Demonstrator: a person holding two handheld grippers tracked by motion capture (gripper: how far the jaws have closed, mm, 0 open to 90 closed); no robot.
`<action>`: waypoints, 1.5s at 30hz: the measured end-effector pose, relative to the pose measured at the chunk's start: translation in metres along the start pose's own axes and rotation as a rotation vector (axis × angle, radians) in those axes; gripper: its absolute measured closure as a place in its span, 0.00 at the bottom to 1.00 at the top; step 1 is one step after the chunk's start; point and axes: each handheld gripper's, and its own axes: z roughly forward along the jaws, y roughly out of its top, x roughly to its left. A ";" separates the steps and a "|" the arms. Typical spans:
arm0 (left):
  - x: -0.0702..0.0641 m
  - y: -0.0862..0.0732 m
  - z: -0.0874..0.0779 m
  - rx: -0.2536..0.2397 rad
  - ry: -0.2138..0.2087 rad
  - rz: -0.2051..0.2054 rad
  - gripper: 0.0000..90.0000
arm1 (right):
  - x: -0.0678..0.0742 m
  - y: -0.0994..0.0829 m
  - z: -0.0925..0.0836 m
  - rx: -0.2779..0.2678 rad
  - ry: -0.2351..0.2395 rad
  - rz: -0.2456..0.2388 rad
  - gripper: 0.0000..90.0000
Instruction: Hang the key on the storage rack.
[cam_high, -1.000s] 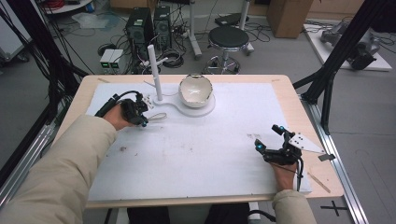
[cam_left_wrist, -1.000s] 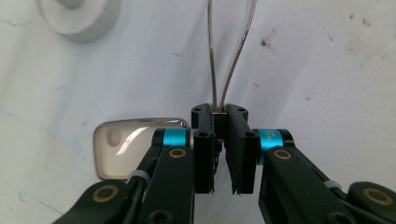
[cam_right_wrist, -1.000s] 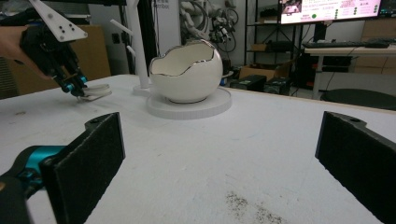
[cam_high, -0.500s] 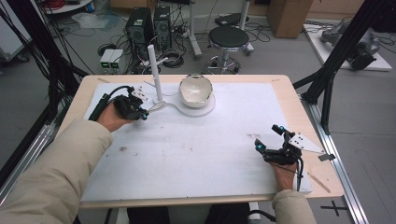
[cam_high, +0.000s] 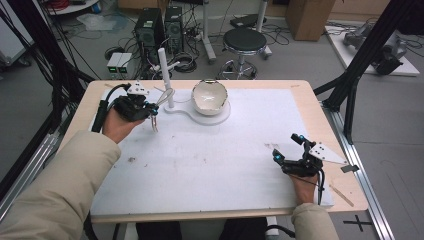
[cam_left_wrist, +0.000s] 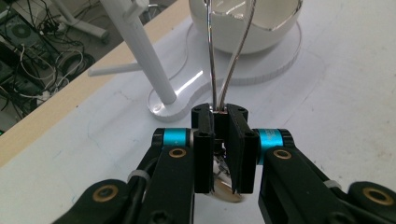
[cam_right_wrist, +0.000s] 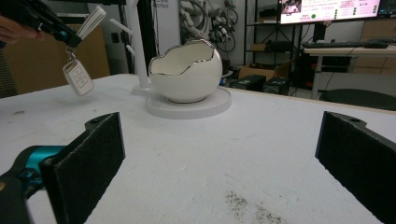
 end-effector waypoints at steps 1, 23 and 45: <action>-0.001 0.001 -0.001 -0.018 0.011 -0.013 0.91 | 0.000 0.000 0.000 0.002 -0.001 0.005 0.00; 0.006 0.005 0.008 -0.095 0.122 -0.124 0.91 | -0.001 0.000 0.000 -0.001 0.002 0.003 0.00; 0.018 -0.003 0.031 -0.034 0.166 -0.148 0.91 | -0.001 0.000 0.000 -0.001 0.003 0.008 0.00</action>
